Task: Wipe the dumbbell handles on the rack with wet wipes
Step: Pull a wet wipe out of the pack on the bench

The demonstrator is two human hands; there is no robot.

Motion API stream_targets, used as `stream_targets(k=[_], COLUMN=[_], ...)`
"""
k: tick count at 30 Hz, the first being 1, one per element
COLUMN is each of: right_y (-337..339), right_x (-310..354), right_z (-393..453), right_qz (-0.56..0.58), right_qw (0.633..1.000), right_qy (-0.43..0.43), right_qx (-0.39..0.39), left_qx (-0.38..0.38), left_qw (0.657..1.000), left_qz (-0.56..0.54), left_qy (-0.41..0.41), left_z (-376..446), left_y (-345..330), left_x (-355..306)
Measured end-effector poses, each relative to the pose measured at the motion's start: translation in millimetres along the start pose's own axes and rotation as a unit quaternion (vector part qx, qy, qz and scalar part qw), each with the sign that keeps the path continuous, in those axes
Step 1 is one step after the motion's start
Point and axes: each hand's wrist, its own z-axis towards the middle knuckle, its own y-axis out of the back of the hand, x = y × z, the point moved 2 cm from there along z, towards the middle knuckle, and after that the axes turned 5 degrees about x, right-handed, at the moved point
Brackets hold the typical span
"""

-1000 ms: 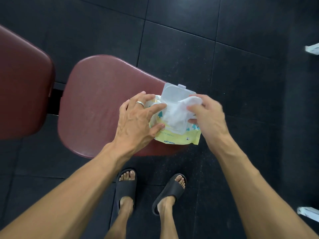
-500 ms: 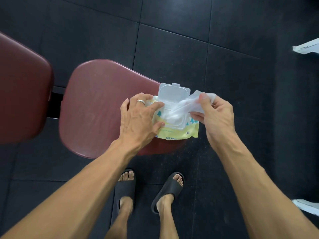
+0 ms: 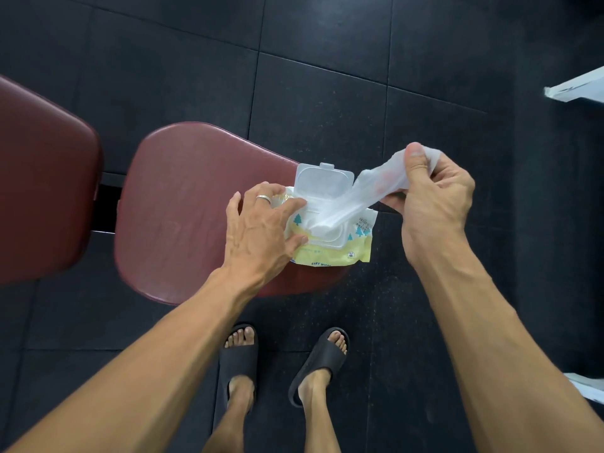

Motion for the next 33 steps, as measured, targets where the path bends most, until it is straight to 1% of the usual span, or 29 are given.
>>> stream_targets(k=[7, 12, 15, 17, 18, 19, 20, 21, 22, 24, 25, 26, 28, 30, 32, 33], right_y=[-6, 6, 21, 30, 32, 33, 34, 35, 37, 43, 47, 54, 71, 94, 120, 132], right_x=[18, 34, 48, 57, 59, 59, 57, 54, 51, 47, 47, 47, 49, 49, 47, 44], right_z=[-3, 3, 9, 14, 16, 16, 14, 11, 7, -3, -8, -12, -21, -28, -36, -40], right_qz=[0.047, 0.088, 0.106, 0.105, 0.086, 0.060, 0.037, 0.019, 0.006, -0.011, -0.011, -0.006, 0.003, 0.004, 0.006, 0.008], right_qw=[0.998, 0.992, 0.988, 0.990, 0.994, 0.997, 0.997, 0.994, 0.991, 0.982, 0.977, 0.972, 0.964, 0.968, 0.976, 0.978], right_qy=[0.028, 0.011, 0.007, -0.005, -0.024, -0.049, -0.074, -0.097, -0.115, -0.136, -0.142, -0.147, -0.150, -0.144, -0.147, -0.153], right_qx=[-0.022, -0.091, -0.109, -0.089, -0.064, -0.029, 0.007, 0.041, 0.073, 0.132, 0.157, 0.182, 0.219, 0.204, 0.161, 0.139], left_qx=[0.012, 0.018, 0.038, 0.033, 0.017, -0.002, -0.006, 0.008, 0.037, 0.108, 0.143, 0.180, 0.242, 0.269, 0.288, 0.307], left_qw=[1.000, 1.000, 0.998, 0.998, 0.999, 1.000, 0.998, 0.991, 0.976, 0.931, 0.909, 0.894, 0.877, 0.858, 0.840, 0.824], left_qz=[0.011, 0.025, 0.048, 0.056, 0.044, 0.008, -0.052, -0.130, -0.211, -0.348, -0.391, -0.409, -0.414, -0.435, -0.459, -0.475], left_qy=[0.004, 0.006, 0.013, 0.008, -0.004, -0.021, -0.035, -0.037, -0.031, -0.015, -0.014, -0.023, -0.045, -0.041, -0.020, -0.004], left_z=[0, 0, 0, 2, 2, 1, 0, -2, -3, -3, -2, 0, 2, -3, -10, -15], left_y=[4, 7, 9, 9, 11, 14, 20, 26, 33, 46, 49, 52, 54, 55, 50, 47], left_x=[-4, -8, -13, -16, -19, -25, -33, -44, -55, -77, -86, -95, -112, -130, -148, -157])
